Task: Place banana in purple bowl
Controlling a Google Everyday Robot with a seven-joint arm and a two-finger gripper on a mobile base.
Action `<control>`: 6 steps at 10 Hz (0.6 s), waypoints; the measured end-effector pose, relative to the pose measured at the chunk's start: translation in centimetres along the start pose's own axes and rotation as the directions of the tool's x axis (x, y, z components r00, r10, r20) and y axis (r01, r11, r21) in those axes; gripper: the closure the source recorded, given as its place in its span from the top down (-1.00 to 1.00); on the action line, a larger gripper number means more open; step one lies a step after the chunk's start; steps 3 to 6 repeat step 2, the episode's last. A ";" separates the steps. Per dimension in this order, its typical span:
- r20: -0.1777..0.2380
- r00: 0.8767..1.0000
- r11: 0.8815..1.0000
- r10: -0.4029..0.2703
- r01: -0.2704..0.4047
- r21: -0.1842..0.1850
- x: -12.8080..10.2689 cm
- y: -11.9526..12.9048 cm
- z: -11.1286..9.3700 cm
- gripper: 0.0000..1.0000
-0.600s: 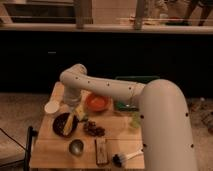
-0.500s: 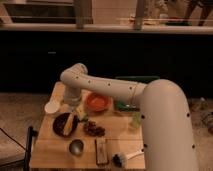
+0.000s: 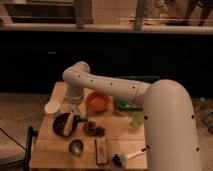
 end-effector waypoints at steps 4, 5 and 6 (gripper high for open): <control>-0.007 1.000 1.000 0.001 -0.001 0.005 0.1 -0.1 -0.1 0.60; -0.007 1.000 1.000 0.001 -0.001 0.005 0.1 -0.1 -0.1 0.60; -0.007 1.000 1.000 0.001 -0.001 0.005 0.1 -0.1 -0.1 0.60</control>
